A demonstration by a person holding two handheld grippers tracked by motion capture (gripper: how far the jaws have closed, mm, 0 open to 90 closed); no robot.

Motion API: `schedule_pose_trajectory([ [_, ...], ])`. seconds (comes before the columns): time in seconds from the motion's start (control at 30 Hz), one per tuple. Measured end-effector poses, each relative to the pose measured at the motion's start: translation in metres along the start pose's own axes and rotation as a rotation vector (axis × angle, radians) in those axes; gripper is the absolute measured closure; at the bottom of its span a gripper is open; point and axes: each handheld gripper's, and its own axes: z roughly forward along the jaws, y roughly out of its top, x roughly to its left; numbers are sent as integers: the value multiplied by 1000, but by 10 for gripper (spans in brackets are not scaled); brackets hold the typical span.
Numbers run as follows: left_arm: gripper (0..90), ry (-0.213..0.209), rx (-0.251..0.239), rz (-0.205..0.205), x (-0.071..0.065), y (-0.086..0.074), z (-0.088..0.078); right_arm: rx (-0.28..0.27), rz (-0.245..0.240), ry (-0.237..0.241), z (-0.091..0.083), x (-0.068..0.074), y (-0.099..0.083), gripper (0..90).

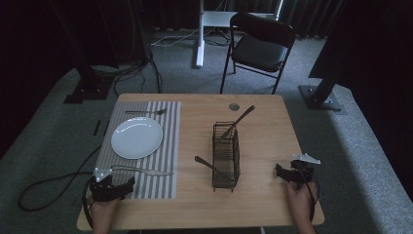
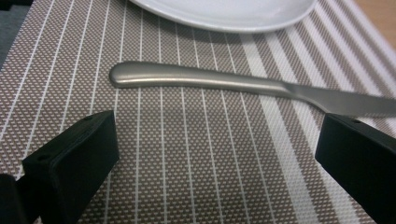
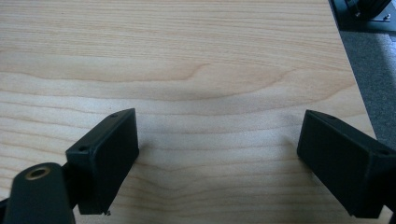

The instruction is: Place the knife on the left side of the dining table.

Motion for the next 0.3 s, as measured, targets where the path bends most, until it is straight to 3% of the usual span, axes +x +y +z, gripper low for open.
schedule_pose_trajectory([
  [0.1, 0, 15, -8, 13, -3, -2, 0, 0, 0, 0, 0, 0, 0, 121],
  [0.3, 0, 18, -10, -1, -3, -3, -2, 0, 0, 0, 0, 0, 0, 121],
])
